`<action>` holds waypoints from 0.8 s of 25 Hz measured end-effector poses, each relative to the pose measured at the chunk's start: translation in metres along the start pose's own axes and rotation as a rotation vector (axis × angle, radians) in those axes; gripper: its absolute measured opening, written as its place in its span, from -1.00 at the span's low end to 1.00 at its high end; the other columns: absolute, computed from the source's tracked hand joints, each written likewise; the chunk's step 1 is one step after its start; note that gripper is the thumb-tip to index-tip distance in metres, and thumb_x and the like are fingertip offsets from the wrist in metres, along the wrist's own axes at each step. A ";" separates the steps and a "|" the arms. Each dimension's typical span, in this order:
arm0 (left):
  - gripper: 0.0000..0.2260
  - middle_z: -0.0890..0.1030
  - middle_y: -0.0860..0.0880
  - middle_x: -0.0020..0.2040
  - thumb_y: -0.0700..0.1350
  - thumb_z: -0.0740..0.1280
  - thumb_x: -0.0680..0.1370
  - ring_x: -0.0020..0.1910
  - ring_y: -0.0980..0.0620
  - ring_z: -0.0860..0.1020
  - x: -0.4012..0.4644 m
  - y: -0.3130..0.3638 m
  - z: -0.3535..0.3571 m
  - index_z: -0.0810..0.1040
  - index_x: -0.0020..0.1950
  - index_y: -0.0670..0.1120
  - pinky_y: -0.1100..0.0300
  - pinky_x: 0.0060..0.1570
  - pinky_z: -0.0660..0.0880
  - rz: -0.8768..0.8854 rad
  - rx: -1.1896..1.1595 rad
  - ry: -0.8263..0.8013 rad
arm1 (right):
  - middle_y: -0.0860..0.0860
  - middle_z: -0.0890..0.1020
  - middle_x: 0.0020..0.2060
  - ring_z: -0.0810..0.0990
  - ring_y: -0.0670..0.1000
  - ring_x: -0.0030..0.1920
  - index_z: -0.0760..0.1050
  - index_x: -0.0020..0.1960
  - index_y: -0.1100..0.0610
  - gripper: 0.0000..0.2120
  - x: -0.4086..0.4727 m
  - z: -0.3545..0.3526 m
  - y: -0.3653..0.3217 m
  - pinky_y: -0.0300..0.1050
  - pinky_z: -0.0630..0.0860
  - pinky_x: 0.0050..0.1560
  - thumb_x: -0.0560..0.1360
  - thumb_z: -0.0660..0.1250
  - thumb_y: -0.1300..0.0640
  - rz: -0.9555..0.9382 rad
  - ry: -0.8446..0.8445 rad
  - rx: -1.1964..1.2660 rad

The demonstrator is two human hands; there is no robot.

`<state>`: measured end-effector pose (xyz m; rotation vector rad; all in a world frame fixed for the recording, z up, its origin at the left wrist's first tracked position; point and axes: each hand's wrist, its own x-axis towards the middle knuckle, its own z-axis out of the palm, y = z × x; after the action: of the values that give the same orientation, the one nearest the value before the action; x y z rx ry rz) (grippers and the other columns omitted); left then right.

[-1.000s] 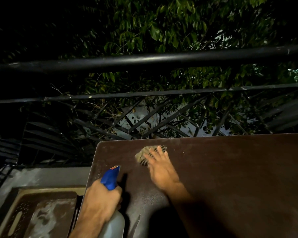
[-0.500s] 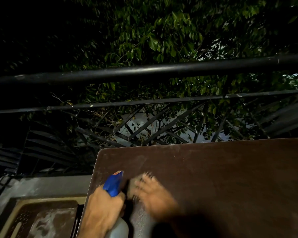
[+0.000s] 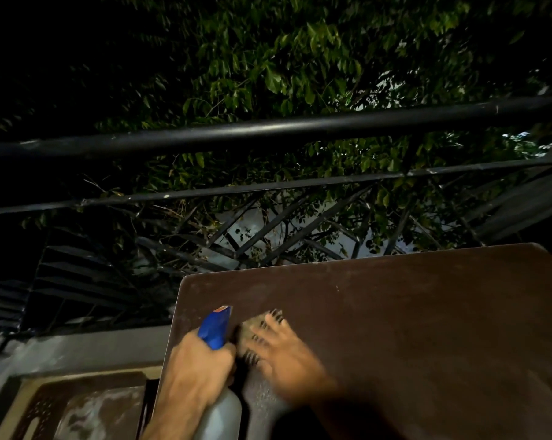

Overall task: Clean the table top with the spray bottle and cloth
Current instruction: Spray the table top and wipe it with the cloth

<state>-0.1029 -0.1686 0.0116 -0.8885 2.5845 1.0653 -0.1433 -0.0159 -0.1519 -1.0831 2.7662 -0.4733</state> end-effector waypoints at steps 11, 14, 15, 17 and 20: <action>-0.91 0.67 -0.01 -0.33 -0.11 0.37 0.41 -0.36 0.10 0.61 0.007 -0.038 -0.018 0.58 -0.10 0.01 0.19 -0.33 0.52 0.029 -0.026 0.017 | -0.06 0.14 0.56 -0.07 0.12 0.56 0.15 0.55 -0.15 -0.50 0.024 -0.050 0.131 0.15 -0.14 0.52 0.64 0.11 0.10 0.588 0.287 0.078; -0.92 0.70 -0.08 -0.40 -0.13 0.38 0.39 -0.43 0.00 0.66 0.010 -0.044 -0.027 0.63 -0.21 -0.12 0.13 -0.34 0.54 -0.067 -0.089 0.039 | -0.01 0.18 0.55 -0.04 0.16 0.55 0.18 0.55 -0.07 -0.52 0.043 -0.036 0.108 0.15 -0.09 0.51 0.64 0.10 0.09 0.694 0.327 0.031; -0.90 0.70 -0.08 -0.41 -0.12 0.37 0.39 -0.46 0.01 0.64 0.012 -0.047 -0.028 0.63 -0.23 -0.14 0.16 -0.39 0.51 -0.081 -0.095 0.036 | -0.03 0.17 0.55 -0.04 0.14 0.55 0.17 0.55 -0.08 -0.51 0.048 -0.027 0.086 0.12 -0.12 0.51 0.64 0.10 0.10 0.626 0.326 0.030; -0.88 0.68 -0.08 -0.42 -0.10 0.36 0.39 -0.45 0.03 0.61 0.015 -0.051 -0.030 0.61 -0.26 -0.14 0.20 -0.44 0.43 -0.077 -0.085 0.035 | -0.10 0.15 0.55 -0.05 0.09 0.56 0.16 0.55 -0.13 -0.49 0.048 -0.007 0.034 0.03 -0.20 0.51 0.62 0.10 0.11 0.377 0.292 0.035; -0.88 0.61 -0.04 -0.41 -0.10 0.36 0.42 -0.48 0.07 0.53 0.017 -0.057 -0.036 0.55 -0.24 -0.15 0.22 -0.48 0.34 -0.099 -0.083 0.020 | -0.13 0.37 0.44 0.10 0.08 0.54 0.35 0.44 -0.16 -0.59 0.031 0.048 -0.042 0.08 0.03 0.50 0.61 0.04 0.03 0.058 0.079 -0.024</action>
<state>-0.0810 -0.2336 -0.0018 -1.0397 2.4992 1.1484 -0.1278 -0.0776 -0.1828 -1.0064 2.8701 -0.4877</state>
